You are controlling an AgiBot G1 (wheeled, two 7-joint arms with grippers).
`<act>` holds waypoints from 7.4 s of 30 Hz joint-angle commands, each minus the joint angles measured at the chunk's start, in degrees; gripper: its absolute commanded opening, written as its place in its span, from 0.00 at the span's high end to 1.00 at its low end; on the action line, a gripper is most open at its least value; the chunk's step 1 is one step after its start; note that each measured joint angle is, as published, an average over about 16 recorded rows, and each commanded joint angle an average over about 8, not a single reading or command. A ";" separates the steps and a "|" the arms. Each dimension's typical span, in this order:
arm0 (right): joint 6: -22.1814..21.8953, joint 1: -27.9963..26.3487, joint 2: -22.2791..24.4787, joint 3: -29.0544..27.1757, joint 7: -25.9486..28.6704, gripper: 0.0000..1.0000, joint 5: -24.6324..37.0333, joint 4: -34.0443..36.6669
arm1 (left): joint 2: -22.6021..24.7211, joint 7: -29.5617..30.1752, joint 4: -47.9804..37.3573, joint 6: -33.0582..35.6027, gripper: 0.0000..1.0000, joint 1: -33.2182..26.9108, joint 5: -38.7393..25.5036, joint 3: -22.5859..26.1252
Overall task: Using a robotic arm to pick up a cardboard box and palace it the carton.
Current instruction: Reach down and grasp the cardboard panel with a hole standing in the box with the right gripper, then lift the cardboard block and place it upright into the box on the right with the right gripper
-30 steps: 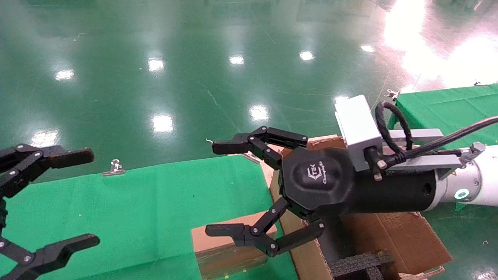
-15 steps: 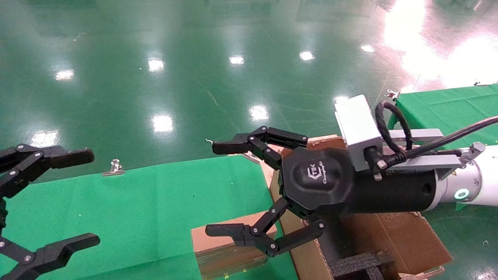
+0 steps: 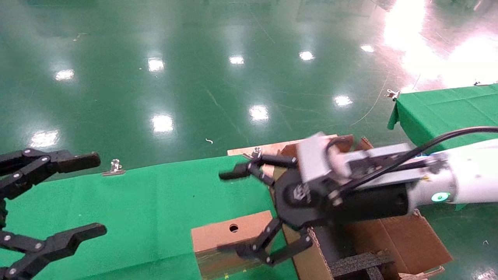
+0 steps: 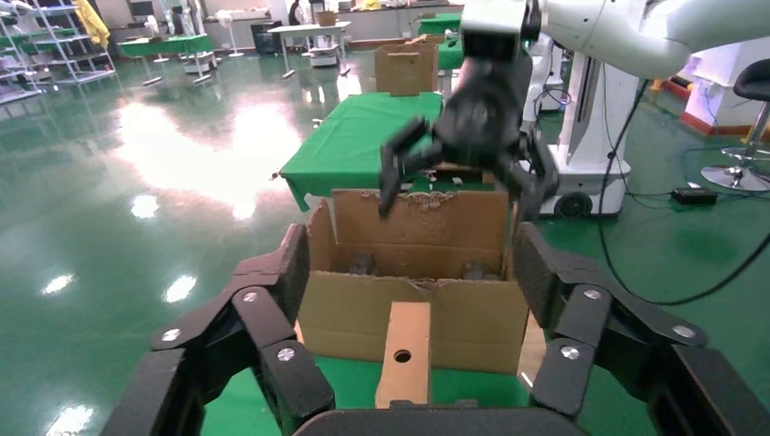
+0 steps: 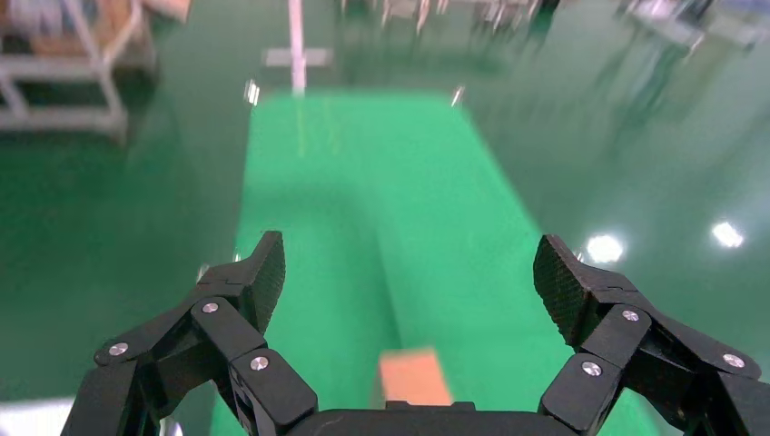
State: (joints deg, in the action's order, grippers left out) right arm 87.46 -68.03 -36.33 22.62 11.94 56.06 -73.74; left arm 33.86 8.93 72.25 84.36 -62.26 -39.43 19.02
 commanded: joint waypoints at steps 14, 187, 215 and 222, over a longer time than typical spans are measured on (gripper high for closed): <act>2.59 -12.77 -9.00 15.19 1.37 0.00 23.95 2.03 | 0.00 -0.01 0.00 0.00 1.00 0.00 0.01 0.01; -26.57 -48.37 23.68 70.87 70.74 1.00 39.60 -2.55 | -0.04 -0.07 -0.08 -0.07 0.00 0.00 0.14 0.08; -38.28 -37.30 15.85 76.29 94.27 1.00 51.51 -2.58 | -0.05 -0.08 -0.08 -0.08 0.00 -0.01 0.16 0.10; -43.59 -32.99 13.75 77.72 93.93 1.00 51.81 0.39 | -0.05 -0.09 -0.08 -0.08 0.00 -0.01 0.16 0.10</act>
State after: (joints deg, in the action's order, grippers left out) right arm 44.27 -101.18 -22.76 100.24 105.73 107.44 -72.96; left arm 33.81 8.85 72.17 84.28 -62.27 -39.27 19.13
